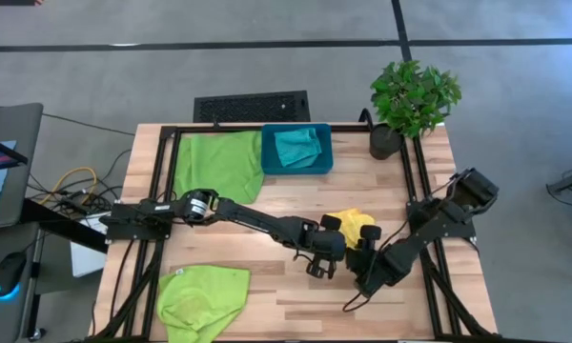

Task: Fold microfiber towels
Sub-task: Put the folded yellow microfiber cloth into the blue bin

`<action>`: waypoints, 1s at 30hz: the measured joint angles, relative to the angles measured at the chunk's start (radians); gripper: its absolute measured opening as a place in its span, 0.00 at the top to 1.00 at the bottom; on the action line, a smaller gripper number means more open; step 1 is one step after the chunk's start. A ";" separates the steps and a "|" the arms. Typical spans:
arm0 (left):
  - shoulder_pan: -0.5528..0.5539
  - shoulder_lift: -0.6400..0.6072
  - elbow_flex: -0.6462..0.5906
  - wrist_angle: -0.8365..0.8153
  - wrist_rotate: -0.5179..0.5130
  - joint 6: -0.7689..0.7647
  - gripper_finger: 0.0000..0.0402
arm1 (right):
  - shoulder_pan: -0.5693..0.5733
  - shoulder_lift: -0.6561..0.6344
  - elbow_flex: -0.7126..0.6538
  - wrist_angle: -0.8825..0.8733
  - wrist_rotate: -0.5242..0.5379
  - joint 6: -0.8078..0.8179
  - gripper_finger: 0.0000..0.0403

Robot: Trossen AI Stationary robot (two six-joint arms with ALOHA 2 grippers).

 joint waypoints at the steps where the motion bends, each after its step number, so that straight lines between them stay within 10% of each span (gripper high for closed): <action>1: 0.000 0.000 0.002 -0.001 0.001 0.000 1.00 | -0.006 0.005 0.002 -0.002 -0.002 0.000 0.45; 16: 0.000 -0.046 0.005 -0.052 0.047 -0.007 1.00 | -0.021 0.014 0.001 -0.015 -0.015 0.008 0.53; 30: 0.000 -0.069 0.005 -0.147 0.020 -0.026 1.00 | -0.042 0.020 -0.006 -0.034 0.036 0.007 0.97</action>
